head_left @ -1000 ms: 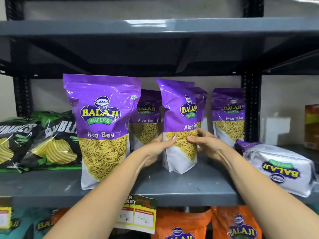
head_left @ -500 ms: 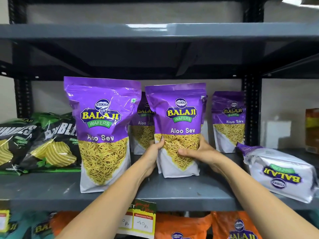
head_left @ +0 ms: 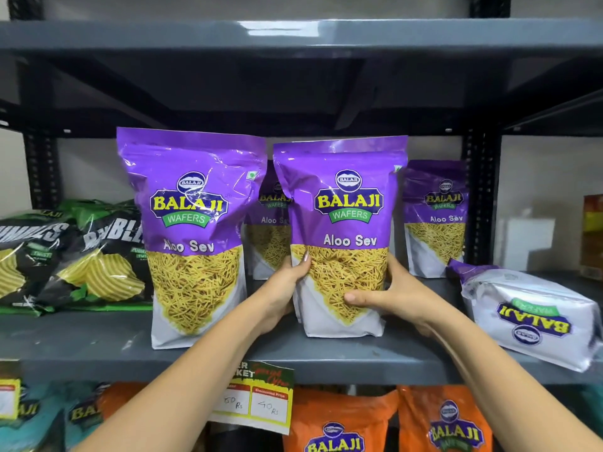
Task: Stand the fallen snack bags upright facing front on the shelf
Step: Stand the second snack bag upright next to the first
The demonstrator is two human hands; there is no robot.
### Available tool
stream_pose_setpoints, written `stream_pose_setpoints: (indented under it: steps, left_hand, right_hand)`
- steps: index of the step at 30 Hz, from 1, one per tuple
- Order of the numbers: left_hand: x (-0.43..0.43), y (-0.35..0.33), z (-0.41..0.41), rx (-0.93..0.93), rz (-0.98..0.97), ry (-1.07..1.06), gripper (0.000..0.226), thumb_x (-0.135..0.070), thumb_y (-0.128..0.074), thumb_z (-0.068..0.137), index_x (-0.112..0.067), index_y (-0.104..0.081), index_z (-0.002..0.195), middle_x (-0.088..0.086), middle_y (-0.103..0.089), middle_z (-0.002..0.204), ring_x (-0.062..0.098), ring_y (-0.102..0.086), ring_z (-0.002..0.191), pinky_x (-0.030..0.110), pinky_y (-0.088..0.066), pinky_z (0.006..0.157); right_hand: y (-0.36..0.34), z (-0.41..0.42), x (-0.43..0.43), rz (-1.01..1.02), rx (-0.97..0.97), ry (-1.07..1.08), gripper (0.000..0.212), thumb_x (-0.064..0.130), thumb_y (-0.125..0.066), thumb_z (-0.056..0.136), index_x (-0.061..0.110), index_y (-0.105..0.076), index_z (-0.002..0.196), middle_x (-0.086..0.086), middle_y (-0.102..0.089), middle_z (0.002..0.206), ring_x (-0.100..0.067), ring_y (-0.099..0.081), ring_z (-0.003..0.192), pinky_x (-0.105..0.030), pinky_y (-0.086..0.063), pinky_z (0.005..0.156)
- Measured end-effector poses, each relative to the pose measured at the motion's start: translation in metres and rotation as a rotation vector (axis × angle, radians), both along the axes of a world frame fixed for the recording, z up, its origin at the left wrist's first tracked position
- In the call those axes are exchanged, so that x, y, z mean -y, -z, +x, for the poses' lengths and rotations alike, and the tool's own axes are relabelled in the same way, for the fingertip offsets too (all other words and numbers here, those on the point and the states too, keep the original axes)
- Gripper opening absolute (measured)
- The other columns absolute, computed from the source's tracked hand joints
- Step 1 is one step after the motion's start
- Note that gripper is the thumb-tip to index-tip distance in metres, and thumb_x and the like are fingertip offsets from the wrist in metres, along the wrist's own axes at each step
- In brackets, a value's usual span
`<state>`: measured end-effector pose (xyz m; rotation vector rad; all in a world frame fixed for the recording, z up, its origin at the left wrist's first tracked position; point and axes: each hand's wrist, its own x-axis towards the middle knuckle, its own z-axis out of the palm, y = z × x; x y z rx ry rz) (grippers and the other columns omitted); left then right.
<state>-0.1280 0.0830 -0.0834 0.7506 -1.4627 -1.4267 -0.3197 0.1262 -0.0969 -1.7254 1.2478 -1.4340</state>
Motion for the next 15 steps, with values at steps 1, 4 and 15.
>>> stream_pose_setpoints:
  steps: [1, 4, 15]
  left_hand:
    - [-0.003, 0.001, 0.002, 0.004, -0.017, 0.002, 0.044, -0.031, -0.042, 0.100, -0.021, -0.040, 0.143, 0.008, -0.059, 0.139, 0.023, -0.060, 0.116, 0.028, -0.050, 0.078]
    - [-0.008, 0.008, 0.010, 0.012, -0.073, 0.008, 0.044, -0.034, -0.043, 0.099, -0.024, -0.041, 0.142, 0.004, -0.061, 0.137, 0.022, -0.060, 0.121, 0.037, -0.048, 0.099]
    - [-0.057, 0.041, 0.000, 0.081, -0.564, -0.579, 0.037, -0.037, -0.053, 0.092, -0.020, -0.042, 0.123, 0.004, -0.048, 0.136, 0.013, -0.043, 0.132, 0.013, -0.028, 0.107]
  right_hand:
    - [0.001, 0.002, -0.005, -0.014, 0.004, -0.002, 0.085, 0.029, -0.091, 0.041, 0.035, -0.050, 0.116, 0.015, -0.072, 0.106, 0.008, -0.068, 0.092, -0.008, -0.051, 0.071]
    - [0.003, 0.008, -0.019, -0.035, 0.013, -0.013, 0.087, 0.028, -0.091, 0.042, 0.034, -0.050, 0.118, 0.013, -0.073, 0.108, 0.004, -0.069, 0.096, -0.010, -0.052, 0.074]
    - [-0.001, 0.011, -0.053, -0.084, -0.163, 0.125, 0.123, 0.054, -0.086, 0.041, 0.047, -0.015, 0.141, 0.040, -0.048, 0.119, 0.036, -0.046, 0.099, 0.006, -0.037, 0.083]
